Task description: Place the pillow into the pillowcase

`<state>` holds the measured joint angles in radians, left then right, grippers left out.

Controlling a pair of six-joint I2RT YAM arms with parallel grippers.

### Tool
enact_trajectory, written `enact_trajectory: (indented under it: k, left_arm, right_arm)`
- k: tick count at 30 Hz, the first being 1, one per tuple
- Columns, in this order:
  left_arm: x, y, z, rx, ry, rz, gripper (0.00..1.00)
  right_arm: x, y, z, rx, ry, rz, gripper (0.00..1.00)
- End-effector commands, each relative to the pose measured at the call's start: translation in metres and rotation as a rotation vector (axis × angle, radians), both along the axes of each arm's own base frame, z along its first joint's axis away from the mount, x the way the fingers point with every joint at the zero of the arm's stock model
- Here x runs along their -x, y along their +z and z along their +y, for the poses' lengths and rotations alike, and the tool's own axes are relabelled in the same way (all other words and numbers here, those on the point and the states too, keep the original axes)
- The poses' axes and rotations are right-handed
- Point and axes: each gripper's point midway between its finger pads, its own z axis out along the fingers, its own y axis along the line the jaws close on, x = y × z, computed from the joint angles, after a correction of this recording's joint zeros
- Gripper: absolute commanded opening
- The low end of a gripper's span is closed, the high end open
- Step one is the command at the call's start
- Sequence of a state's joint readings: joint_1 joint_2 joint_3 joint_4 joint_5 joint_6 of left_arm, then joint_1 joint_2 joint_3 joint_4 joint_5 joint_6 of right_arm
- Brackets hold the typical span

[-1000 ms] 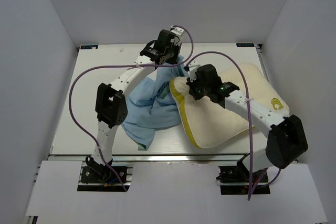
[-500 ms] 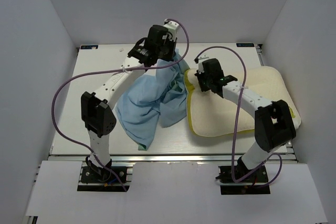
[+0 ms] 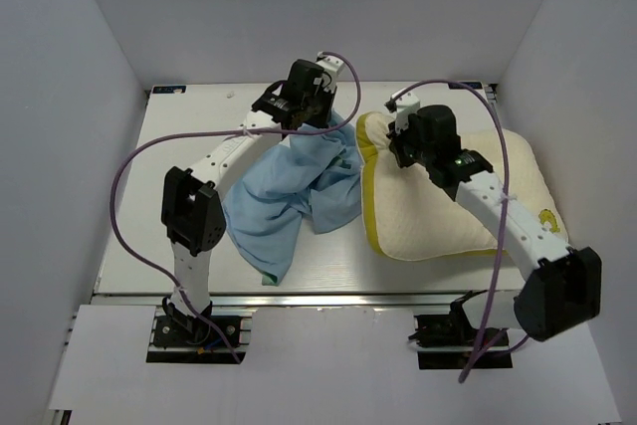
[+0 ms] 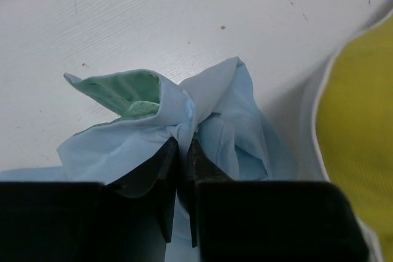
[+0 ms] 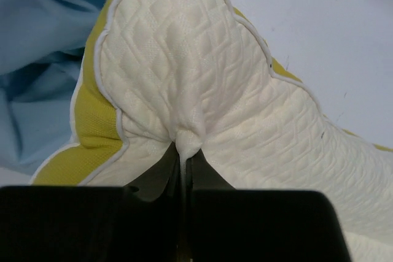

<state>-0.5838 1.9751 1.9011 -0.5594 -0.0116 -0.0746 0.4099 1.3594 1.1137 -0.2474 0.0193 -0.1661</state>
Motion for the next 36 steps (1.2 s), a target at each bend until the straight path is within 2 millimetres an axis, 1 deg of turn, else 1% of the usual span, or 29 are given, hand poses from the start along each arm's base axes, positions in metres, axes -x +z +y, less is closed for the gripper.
enact_trajectory:
  k: [1, 3, 4, 5, 7, 8, 9, 10, 11, 13, 14, 15, 16, 18, 19, 20, 22, 24, 25, 26, 27, 28, 29, 30, 31, 32, 33, 35, 36]
  left_arm:
    - [-0.006, 0.032, -0.006, 0.021, -0.024, -0.065, 0.24]
    - [-0.005, 0.037, -0.005, 0.020, -0.030, -0.076, 0.25]
    - [-0.004, 0.043, -0.004, 0.021, -0.033, -0.087, 0.27]
    - [0.000, 0.046, -0.008, 0.034, -0.062, -0.085, 0.27]
    - [0.003, 0.052, -0.006, 0.028, -0.077, -0.098, 0.30]
    - [0.006, 0.058, -0.004, 0.030, -0.081, -0.108, 0.32]
    - [0.008, 0.061, -0.003, 0.029, -0.080, -0.110, 0.33]
    - [0.009, 0.062, 0.000, 0.010, -0.089, -0.123, 0.34]
    - [0.011, 0.072, 0.004, 0.006, -0.086, -0.144, 0.38]
    - [0.008, 0.077, 0.016, -0.030, -0.038, -0.174, 0.40]
    - [0.007, 0.084, 0.022, -0.037, -0.011, -0.194, 0.41]
    - [0.002, 0.092, 0.037, -0.063, 0.061, -0.222, 0.42]
    - [-0.002, 0.102, 0.043, -0.069, 0.104, -0.246, 0.43]
    - [-0.011, 0.112, 0.059, -0.093, 0.196, -0.277, 0.44]
    - [-0.013, 0.115, 0.062, -0.092, 0.211, -0.283, 0.44]
    - [-0.015, 0.125, 0.062, -0.078, 0.216, -0.301, 0.45]
    - [-0.018, 0.126, 0.060, -0.070, 0.213, -0.304, 0.45]
    - [-0.019, 0.124, 0.056, -0.061, 0.206, -0.292, 0.45]
    - [-0.019, 0.115, 0.055, -0.068, 0.195, -0.267, 0.45]
    - [-0.017, 0.111, 0.053, -0.067, 0.188, -0.253, 0.45]
    - [-0.014, 0.098, 0.054, -0.084, 0.179, -0.222, 0.45]
    - [-0.008, 0.093, 0.051, -0.062, 0.171, -0.196, 0.45]
    - [-0.003, 0.085, 0.051, -0.048, 0.173, -0.171, 0.46]
    - [0.005, 0.055, 0.053, -0.072, 0.163, -0.110, 0.47]
    - [0.011, 0.059, 0.054, -0.045, 0.164, -0.116, 0.50]
    - [0.018, 0.049, 0.050, -0.023, 0.146, -0.087, 0.58]
    - [0.027, 0.024, 0.052, -0.038, 0.130, -0.036, 0.60]
    - [0.039, 0.021, 0.045, 0.007, 0.087, -0.017, 0.67]
    - [0.044, 0.017, 0.044, 0.014, 0.070, -0.005, 0.69]
  right_arm:
    - [0.021, 0.045, 0.031, -0.020, 0.157, -0.130, 0.00]
    - [0.027, 0.055, 0.045, -0.015, 0.193, -0.157, 0.00]
    - [0.026, 0.057, 0.049, -0.011, 0.196, -0.165, 0.00]
    - [0.024, 0.055, 0.055, -0.008, 0.207, -0.169, 0.00]
    - [0.018, 0.059, 0.062, 0.019, 0.194, -0.201, 0.00]
    - [0.012, 0.052, 0.068, 0.036, 0.197, -0.197, 0.00]
    - [0.008, 0.052, 0.073, 0.060, 0.205, -0.212, 0.00]
    - [0.002, 0.048, 0.072, 0.087, 0.178, -0.214, 0.00]
    - [-0.006, 0.033, 0.073, 0.118, 0.170, -0.190, 0.00]
    - [-0.015, 0.021, 0.071, 0.159, 0.149, -0.177, 0.00]
    - [-0.017, 0.009, 0.071, 0.176, 0.148, -0.160, 0.00]
    - [-0.017, 0.006, 0.071, 0.178, 0.149, -0.162, 0.00]
    - [-0.013, -0.008, 0.069, 0.190, 0.155, -0.140, 0.00]
    - [-0.010, -0.011, 0.067, 0.184, 0.158, -0.145, 0.00]
    - [-0.007, -0.014, 0.067, 0.185, 0.163, -0.142, 0.00]
    - [-0.005, -0.018, 0.065, 0.188, 0.163, -0.134, 0.00]
    - [-0.004, -0.020, 0.064, 0.193, 0.164, -0.131, 0.00]
    - [-0.002, -0.017, 0.063, 0.187, 0.165, -0.137, 0.00]
    - [-0.002, -0.010, 0.062, 0.176, 0.157, -0.153, 0.00]
    - [-0.003, -0.003, 0.061, 0.162, 0.144, -0.162, 0.00]
    - [-0.006, 0.003, 0.055, 0.154, 0.122, -0.172, 0.00]
    - [-0.007, 0.013, 0.049, 0.143, 0.096, -0.188, 0.00]
    - [-0.010, 0.018, 0.043, 0.137, 0.073, -0.192, 0.00]
    - [-0.018, 0.029, 0.030, 0.108, 0.030, -0.195, 0.00]
    - [-0.019, 0.036, 0.023, 0.088, 0.015, -0.196, 0.00]
    - [-0.020, 0.036, 0.015, 0.079, 0.002, -0.174, 0.00]
    - [-0.024, 0.040, 0.003, 0.055, -0.012, -0.165, 0.00]
    - [-0.022, 0.041, -0.007, 0.048, -0.017, -0.153, 0.00]
    - [-0.019, 0.032, -0.014, 0.064, -0.009, -0.134, 0.00]
